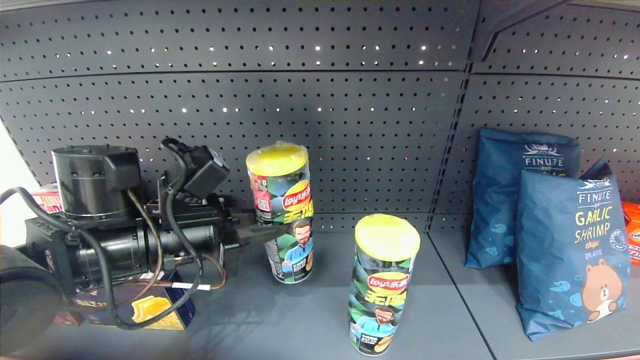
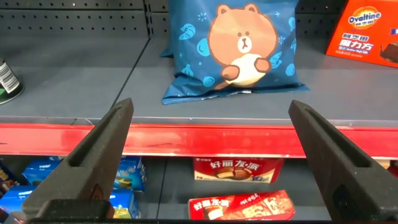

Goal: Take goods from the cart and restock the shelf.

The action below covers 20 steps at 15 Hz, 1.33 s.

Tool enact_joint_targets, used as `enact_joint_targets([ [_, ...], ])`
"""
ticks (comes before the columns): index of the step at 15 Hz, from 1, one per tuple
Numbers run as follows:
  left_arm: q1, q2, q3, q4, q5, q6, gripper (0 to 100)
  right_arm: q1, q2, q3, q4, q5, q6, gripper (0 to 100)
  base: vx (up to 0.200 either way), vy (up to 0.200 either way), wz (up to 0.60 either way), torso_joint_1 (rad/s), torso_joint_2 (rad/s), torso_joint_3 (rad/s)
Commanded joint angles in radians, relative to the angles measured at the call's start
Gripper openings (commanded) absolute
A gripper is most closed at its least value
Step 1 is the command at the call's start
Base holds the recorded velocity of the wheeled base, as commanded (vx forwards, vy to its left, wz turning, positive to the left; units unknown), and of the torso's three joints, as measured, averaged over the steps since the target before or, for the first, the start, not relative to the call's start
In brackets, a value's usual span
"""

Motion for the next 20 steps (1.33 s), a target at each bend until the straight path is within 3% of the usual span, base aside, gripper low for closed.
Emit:
enact_joint_targets([
  [1, 0.006, 0.040, -0.071, 0.022, -0.003, 0.000, 0, 0.000, 0.002, 0.000, 0.000, 0.000, 0.000, 100, 0.000, 0.000, 0.00, 0.000, 0.00, 0.000],
  [7, 0.004, 0.135, -0.166, 0.033, -0.008, -0.001, 0, 0.000, 0.002, 0.000, 0.000, 0.000, 0.000, 100, 0.000, 0.000, 0.00, 0.000, 0.00, 0.000],
  [11, 0.001, 0.141, -0.183, 0.129, -0.008, 0.002, 0, 0.000, 0.002, 0.000, 0.000, 0.000, 0.000, 100, 0.000, 0.000, 0.00, 0.000, 0.00, 0.000],
  [20, -0.025, 0.265, -0.222, 0.105, -0.004, 0.008, 0, 0.000, 0.002, 0.000, 0.000, 0.000, 0.000, 100, 0.000, 0.000, 0.00, 0.000, 0.00, 0.000],
])
